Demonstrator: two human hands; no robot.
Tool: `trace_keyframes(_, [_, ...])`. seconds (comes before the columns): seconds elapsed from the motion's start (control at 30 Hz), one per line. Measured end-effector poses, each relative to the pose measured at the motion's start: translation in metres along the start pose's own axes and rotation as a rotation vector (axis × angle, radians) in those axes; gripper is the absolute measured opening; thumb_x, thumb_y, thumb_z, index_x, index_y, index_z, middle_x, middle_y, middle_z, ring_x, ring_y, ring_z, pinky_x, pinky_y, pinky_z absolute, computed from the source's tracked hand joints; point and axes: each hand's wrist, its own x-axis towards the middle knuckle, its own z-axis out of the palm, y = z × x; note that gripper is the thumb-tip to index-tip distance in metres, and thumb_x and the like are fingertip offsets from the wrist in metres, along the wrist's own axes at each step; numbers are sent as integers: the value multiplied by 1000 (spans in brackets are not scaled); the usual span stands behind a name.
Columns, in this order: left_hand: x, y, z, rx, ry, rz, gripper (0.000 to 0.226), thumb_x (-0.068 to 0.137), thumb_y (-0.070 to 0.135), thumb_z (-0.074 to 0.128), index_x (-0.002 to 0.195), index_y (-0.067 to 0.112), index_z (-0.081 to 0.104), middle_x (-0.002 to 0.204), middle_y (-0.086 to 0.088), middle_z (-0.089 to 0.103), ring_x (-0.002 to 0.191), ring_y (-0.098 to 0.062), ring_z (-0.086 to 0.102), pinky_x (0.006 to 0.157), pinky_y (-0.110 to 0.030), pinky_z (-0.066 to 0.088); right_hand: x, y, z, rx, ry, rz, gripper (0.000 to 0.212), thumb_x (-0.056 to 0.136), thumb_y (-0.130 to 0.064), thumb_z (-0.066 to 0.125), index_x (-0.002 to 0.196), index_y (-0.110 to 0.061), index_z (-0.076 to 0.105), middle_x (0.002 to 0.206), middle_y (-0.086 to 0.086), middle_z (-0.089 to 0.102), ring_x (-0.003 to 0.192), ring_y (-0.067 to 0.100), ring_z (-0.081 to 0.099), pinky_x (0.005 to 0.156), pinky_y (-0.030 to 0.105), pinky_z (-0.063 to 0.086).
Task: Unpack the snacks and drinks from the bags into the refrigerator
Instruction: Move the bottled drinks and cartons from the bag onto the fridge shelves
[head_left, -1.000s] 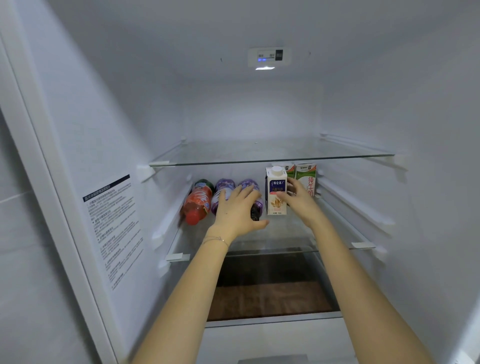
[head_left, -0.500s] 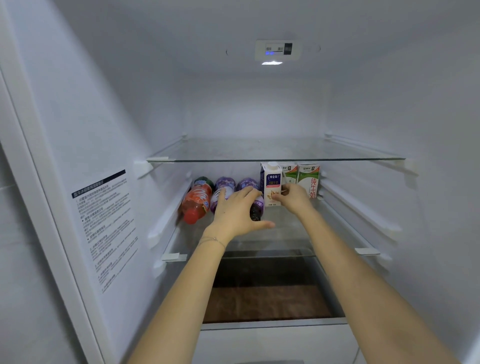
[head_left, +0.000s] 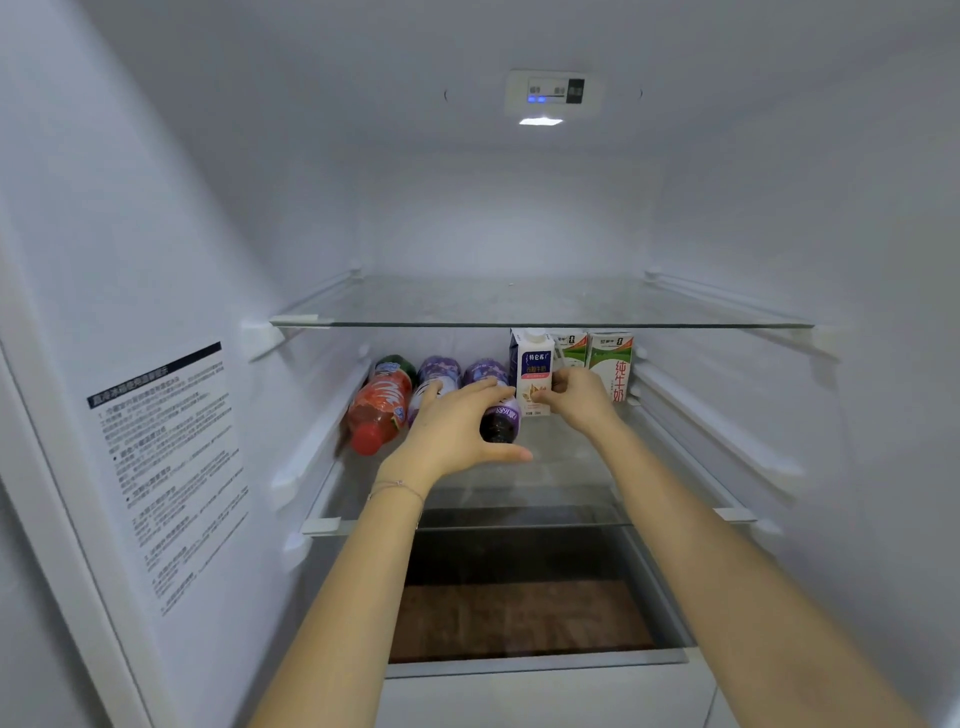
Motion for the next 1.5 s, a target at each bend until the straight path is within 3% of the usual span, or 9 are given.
trace_keyframes(0.13, [1,-2,1,3,0,3,88,75,69,64,148,31,34,157,7,31,143,-15,30,119,-47,8,-1,-4,3,-10,19,-19,27,86,-16,71,110,-6,67,108,9,70,100,20,65,85,30,51])
trace_keyframes(0.27, [4,-4,2,15,14,-9,88,75,69,63,148,30,34,156,7,33,142,-15,31,118,-46,9,1,-6,4,-29,70,-9,25,81,-21,77,99,-7,67,97,7,70,87,16,64,76,29,50])
trace_keyframes(0.37, [6,-5,3,18,10,-10,88,76,70,62,149,31,33,156,7,33,142,-15,31,118,-46,9,0,-7,6,-28,76,21,29,82,-21,76,104,-6,64,102,10,69,88,17,61,73,27,45])
trace_keyframes(0.5, [6,-5,3,18,3,-7,87,77,69,62,149,31,32,157,7,32,142,-16,31,118,-47,8,-4,-8,7,-22,78,36,35,84,-22,73,112,-5,59,110,11,67,101,23,63,76,27,44])
trace_keyframes(0.8, [3,-3,2,14,-1,-9,87,78,66,62,150,28,31,158,5,28,144,-17,28,120,-50,7,-8,-1,0,63,2,40,36,86,-19,70,119,-6,63,117,12,67,109,23,62,90,33,46])
trace_keyframes(1.0, [0,-1,1,50,-1,-8,86,81,66,60,151,28,28,159,4,25,145,-17,25,120,-50,7,-14,-3,-2,50,-32,70,41,87,-18,70,125,-6,59,122,11,65,112,23,61,87,28,42])
trace_keyframes(1.2, [-13,-2,-1,21,53,-18,85,82,67,58,151,29,28,159,5,26,146,-15,21,120,-50,3,-20,-5,-7,96,3,141,61,86,-21,72,138,-4,46,126,13,62,114,25,58,89,30,42])
trace_keyframes(1.5, [-38,13,-1,29,112,-16,73,89,68,44,151,34,26,161,4,20,149,-22,9,118,-53,3,-82,-17,-16,86,85,72,65,86,-22,70,143,-16,41,140,6,51,124,21,50,98,34,42])
